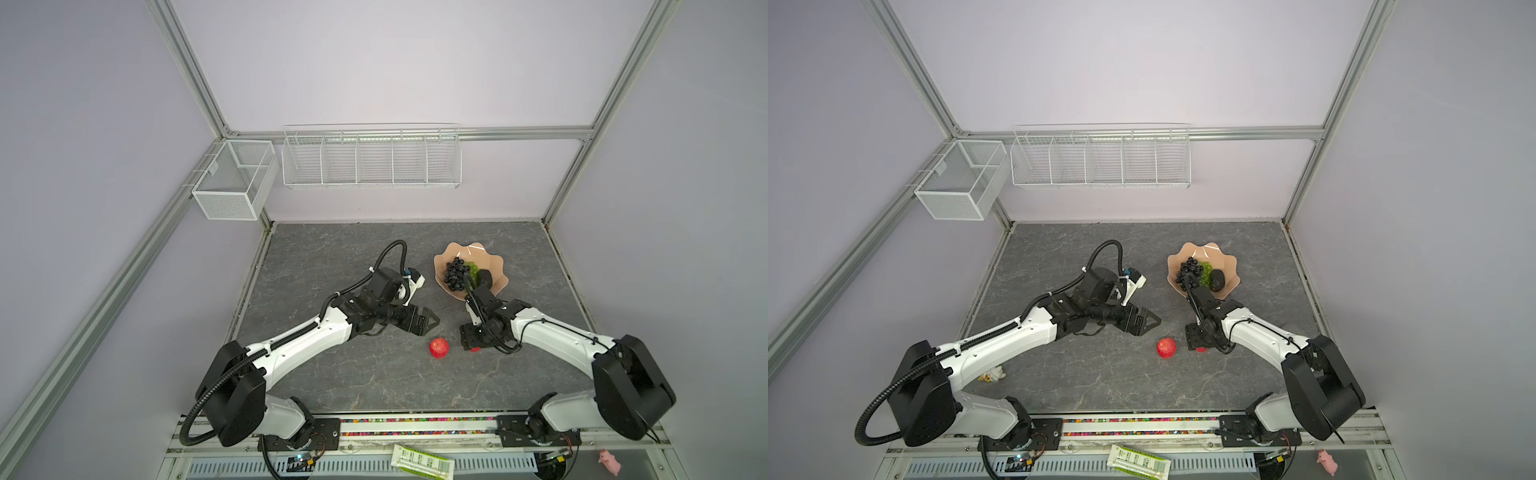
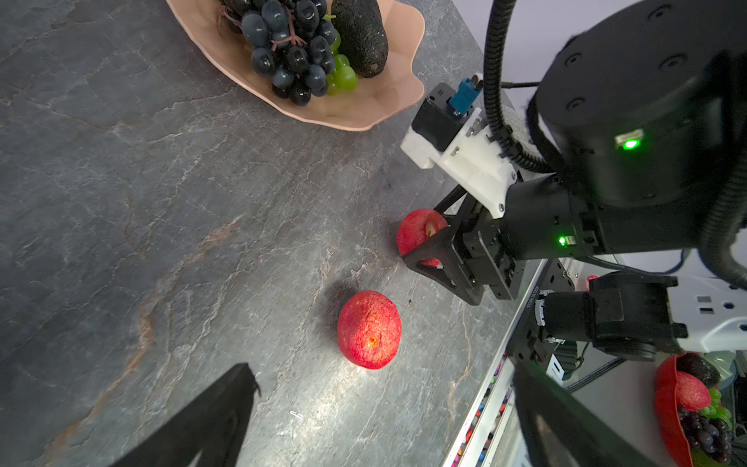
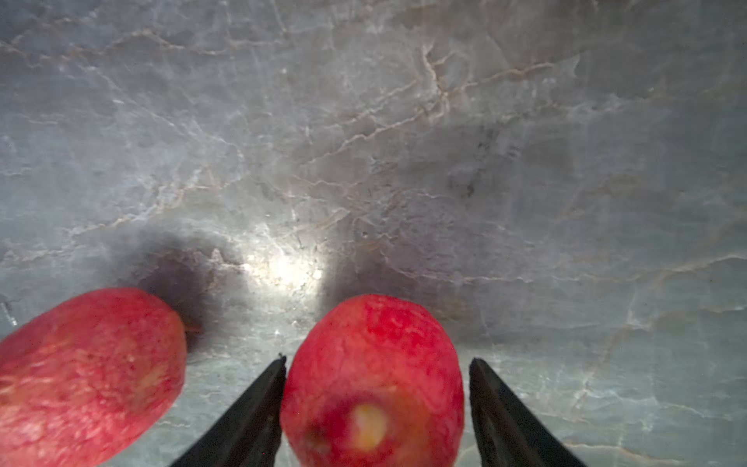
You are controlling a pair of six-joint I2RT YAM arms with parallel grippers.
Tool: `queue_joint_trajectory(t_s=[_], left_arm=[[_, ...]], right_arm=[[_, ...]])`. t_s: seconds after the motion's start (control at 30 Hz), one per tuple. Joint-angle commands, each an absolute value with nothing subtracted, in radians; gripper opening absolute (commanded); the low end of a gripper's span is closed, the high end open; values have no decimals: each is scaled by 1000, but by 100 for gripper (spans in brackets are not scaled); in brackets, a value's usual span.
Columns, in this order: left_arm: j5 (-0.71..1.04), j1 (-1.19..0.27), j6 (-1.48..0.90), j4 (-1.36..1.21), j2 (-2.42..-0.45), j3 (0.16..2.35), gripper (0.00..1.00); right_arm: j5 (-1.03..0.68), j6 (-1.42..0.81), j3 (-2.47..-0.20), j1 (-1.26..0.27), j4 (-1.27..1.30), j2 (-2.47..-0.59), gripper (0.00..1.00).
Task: Place and organize the fake fruits in the fruit bowl
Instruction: 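Lift the red apple with the right gripper and place it in the bowl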
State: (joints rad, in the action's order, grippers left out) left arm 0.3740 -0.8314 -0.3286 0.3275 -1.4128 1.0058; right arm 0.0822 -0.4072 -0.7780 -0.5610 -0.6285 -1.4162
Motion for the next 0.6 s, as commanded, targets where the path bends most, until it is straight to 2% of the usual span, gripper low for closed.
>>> queue_joint_trajectory(t_s=[0.0,0.07,0.2,0.4,0.57], left_arm=[[366,-831,-327,315,-1405,1012,99],[365,-831,-326,312,-1404,1013,99],[355,-830,-323,299,-1403,1019,99],[336,-831,-304,298,-1420,1070,99],[257,-831,-307,282,-1442,1116,99]], right_arm=[[108,-428,-791,-576,-638,-1434,63],[130,-427,-805,-577,-650,-1428,57],[174,-375,-872,-560,-687,-1403,55],[101,-243,-1093,-406,-702,-1442,53],[62,-173,-1210,-296,-651,-1560,52]])
